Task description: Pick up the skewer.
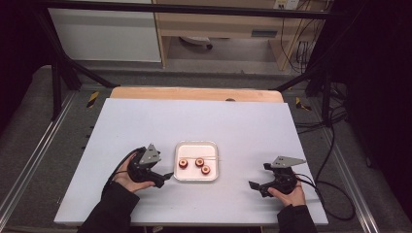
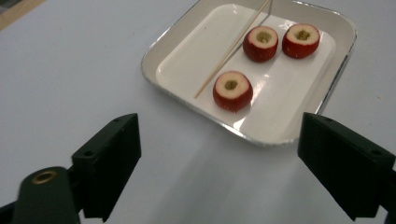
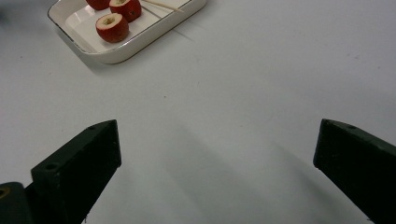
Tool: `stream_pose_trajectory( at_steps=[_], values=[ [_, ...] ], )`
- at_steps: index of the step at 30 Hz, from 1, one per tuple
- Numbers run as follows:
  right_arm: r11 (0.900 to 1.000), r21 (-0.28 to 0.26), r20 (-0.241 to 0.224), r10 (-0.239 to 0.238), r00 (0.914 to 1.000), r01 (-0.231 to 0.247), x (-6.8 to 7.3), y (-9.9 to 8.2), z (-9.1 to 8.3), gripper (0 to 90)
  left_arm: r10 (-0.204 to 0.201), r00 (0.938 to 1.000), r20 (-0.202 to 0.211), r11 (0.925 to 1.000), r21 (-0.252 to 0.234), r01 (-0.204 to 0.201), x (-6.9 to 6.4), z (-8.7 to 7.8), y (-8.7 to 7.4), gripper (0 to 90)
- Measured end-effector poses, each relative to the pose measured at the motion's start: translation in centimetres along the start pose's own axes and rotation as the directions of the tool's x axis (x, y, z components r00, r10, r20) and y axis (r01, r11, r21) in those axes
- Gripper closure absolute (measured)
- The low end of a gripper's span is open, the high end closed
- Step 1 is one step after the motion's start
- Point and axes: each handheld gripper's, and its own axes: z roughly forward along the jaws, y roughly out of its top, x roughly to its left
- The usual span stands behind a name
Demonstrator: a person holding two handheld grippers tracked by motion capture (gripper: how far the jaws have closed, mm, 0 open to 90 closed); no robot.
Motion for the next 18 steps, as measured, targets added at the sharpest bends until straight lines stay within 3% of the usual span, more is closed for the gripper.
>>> stream_pose_trajectory(
  at_steps=[4, 11, 14, 18],
  values=[
    [1.0, -0.002, -0.003, -0.003, 1.0, 0.003, 0.0, 0.0, 0.0, 1.5, 0.028, 0.9995, 0.014, 0.9996, 0.005, -0.028, -0.3, 1.3, 1.7, 18.2],
    [1.0, 0.001, -0.005, -0.001, 1.0, 0.001, 0.0, 0.0, 0.1, 1.6, 0.063, 0.9977, 0.022, 0.9971, 0.041, -0.064, -0.2, 3.1, 3.0, 25.2],
    [1.0, 0.003, -0.006, -0.005, 1.0, 0.005, 0.0, 0.0, 0.1, 1.6, 0.062, 0.9949, 0.08, 0.9958, 0.062, -0.067, -0.1, 4.1, 3.7, 38.3],
    [1.0, 0.008, -0.009, -0.004, 0.9999, 0.004, 0.0, 0.0, 0.2, 1.6, 0.089, 0.9909, 0.101, 0.9913, 0.088, -0.098, -0.3, 4.9, 4.2, 38.8]
  ],
)
